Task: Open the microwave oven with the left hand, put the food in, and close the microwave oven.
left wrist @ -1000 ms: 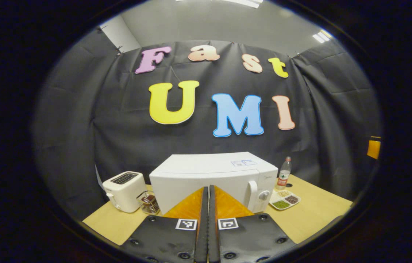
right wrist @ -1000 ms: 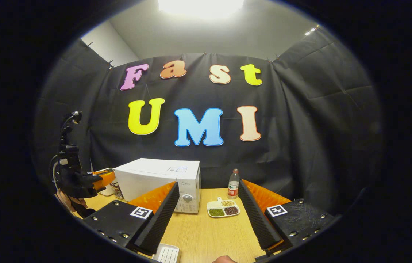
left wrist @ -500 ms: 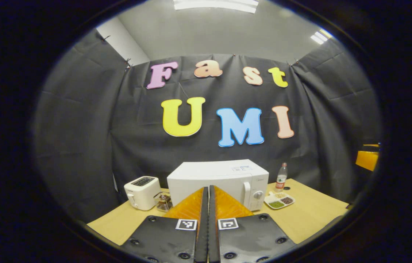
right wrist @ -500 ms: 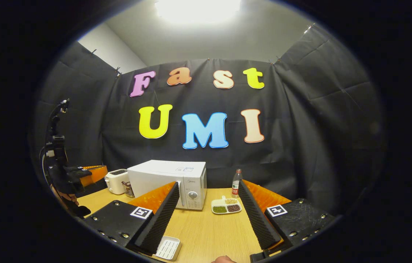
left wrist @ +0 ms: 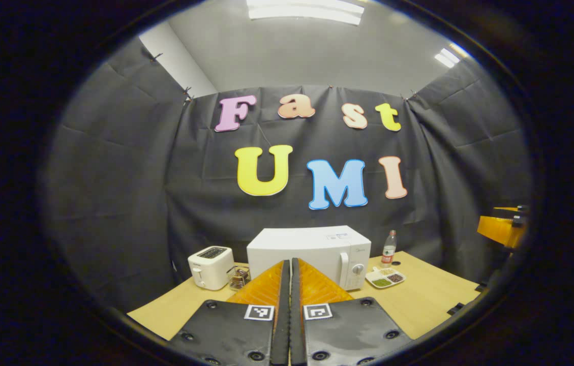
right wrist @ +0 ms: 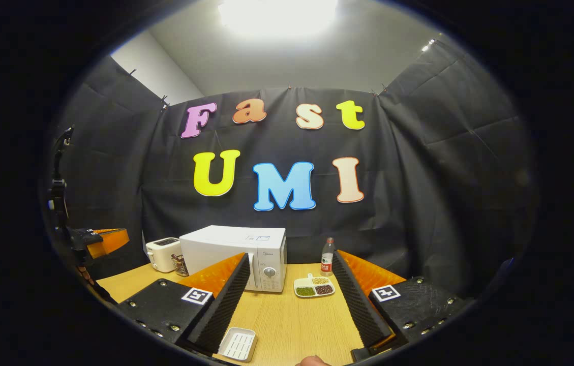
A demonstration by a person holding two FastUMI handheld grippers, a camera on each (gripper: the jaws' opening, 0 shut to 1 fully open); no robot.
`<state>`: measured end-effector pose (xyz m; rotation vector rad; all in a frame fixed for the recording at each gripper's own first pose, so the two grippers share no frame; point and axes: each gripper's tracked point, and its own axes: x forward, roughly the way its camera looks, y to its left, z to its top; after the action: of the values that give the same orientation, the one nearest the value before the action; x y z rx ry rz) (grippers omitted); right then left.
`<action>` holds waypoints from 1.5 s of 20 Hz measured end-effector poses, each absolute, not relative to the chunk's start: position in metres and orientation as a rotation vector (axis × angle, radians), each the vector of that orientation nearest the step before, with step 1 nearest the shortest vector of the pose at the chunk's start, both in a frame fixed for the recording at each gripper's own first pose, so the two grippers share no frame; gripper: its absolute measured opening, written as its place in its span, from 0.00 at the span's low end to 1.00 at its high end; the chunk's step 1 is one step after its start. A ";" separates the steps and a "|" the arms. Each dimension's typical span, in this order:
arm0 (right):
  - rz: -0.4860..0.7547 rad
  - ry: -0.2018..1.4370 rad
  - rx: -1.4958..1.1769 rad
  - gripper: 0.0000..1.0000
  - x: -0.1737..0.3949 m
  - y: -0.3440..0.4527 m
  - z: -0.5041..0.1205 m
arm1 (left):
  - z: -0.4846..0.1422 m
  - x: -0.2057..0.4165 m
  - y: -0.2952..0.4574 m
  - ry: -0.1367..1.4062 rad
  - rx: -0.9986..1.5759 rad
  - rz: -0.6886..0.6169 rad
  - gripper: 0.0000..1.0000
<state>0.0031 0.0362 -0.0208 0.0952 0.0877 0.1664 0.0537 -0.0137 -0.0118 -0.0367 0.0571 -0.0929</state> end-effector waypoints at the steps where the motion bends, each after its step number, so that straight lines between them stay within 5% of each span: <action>1: 0.167 0.088 0.097 0.98 0.001 0.040 -0.020 | -0.011 0.050 -0.010 0.049 -0.029 -0.094 0.10; 6: 0.142 0.069 0.092 0.98 -0.014 0.050 -0.013 | -0.012 0.027 0.006 0.040 -0.056 -0.095 0.10; 9: 0.134 0.064 0.096 0.98 -0.025 0.056 -0.012 | -0.013 0.017 0.014 0.043 -0.071 -0.091 0.38; 12: 0.131 0.068 0.102 0.98 -0.034 0.063 -0.014 | -0.005 0.008 0.018 0.017 -0.088 -0.099 0.42; 15: 0.134 0.067 0.098 0.98 -0.040 0.069 -0.013 | 0.001 0.003 0.023 -0.007 -0.068 -0.098 0.89; 19: 0.139 0.057 0.092 0.98 -0.044 0.076 -0.008 | 0.002 -0.003 0.029 -0.017 -0.058 -0.093 0.98; 30: 0.137 0.053 0.087 0.98 -0.050 0.085 -0.005 | 0.002 -0.006 0.050 -0.026 -0.050 -0.066 0.97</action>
<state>-0.0496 0.0847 -0.0053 0.0868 0.0526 0.1371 -0.0059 0.0501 0.0016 -0.0502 -0.0263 -0.0656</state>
